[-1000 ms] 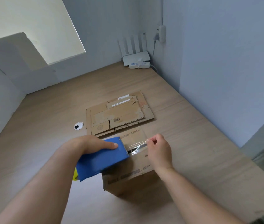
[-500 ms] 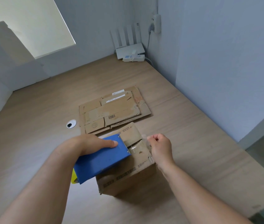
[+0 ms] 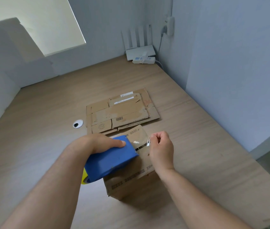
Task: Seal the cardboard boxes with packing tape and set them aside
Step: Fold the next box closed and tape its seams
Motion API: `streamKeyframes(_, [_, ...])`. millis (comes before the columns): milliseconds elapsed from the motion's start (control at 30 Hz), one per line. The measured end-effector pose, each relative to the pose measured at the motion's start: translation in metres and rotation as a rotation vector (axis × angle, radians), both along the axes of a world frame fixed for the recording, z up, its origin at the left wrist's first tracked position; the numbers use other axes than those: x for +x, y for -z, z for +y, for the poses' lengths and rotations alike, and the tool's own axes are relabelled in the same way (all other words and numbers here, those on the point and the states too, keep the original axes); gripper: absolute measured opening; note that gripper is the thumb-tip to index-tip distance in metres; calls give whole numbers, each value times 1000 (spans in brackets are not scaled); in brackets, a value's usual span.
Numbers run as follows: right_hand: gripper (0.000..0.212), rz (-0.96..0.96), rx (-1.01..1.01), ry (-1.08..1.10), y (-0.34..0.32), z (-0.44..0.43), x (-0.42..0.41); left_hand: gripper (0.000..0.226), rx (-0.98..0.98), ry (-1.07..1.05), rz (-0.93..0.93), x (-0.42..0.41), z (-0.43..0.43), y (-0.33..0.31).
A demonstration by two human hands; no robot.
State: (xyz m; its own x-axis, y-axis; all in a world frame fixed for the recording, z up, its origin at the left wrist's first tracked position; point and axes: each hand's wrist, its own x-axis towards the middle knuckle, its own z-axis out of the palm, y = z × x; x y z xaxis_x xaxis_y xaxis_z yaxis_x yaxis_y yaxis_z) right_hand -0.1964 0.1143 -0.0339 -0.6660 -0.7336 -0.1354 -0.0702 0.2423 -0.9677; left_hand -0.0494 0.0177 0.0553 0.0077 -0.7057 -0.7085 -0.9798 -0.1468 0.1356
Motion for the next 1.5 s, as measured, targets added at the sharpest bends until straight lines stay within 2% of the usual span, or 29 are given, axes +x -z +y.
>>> streamKeyframes(100, [16,-66,80,-31,2,-5,-10,64,-3,-22,12,13,-2,-1])
streamKeyframes(300, [14,167,218,-178,8,-8,-23,68,74,-94,25,28,1,-4])
streamKeyframes(433, [15,45,127,-159,18,-3,-24,65,58,-81,24,16,-1,-1])
streamKeyframes(600, [14,121,76,-110,23,-4,-20,65,56,-78,13,8,-5,1])
streamKeyframes(733, [15,-16,208,-89,32,-12,-25,59,67,-54,3,0,-5,-1])
streamKeyframes(867, [20,-313,257,-163,35,-16,-32,59,68,-61,11,-2,-4,-2])
streamKeyframes(933, [36,-346,318,-206,36,-15,-35,58,66,-63,16,-3,-2,-2])
streamKeyframes(1000, [58,-269,457,-205,39,-8,-35,57,68,-68,21,-4,0,-3])
streamKeyframes(1033, [51,-190,486,-175,42,-2,-35,57,73,-68,23,-4,0,-4])
streamKeyframes(1100, [9,18,417,-97,46,7,-37,56,80,-71,31,-5,1,-5])
streamKeyframes(1200, [32,263,277,-144,29,2,-30,55,78,-72,44,-4,1,-7])
streamKeyframes(1300, [30,503,365,-291,18,-8,-16,55,73,-62,63,-5,2,-7])
streamKeyframes(1400, [25,367,337,-267,20,-9,-14,56,73,-44,80,-1,2,-9])
streamKeyframes(1500, [34,220,265,-254,20,-10,-19,61,73,-85,181,14,1,-11])
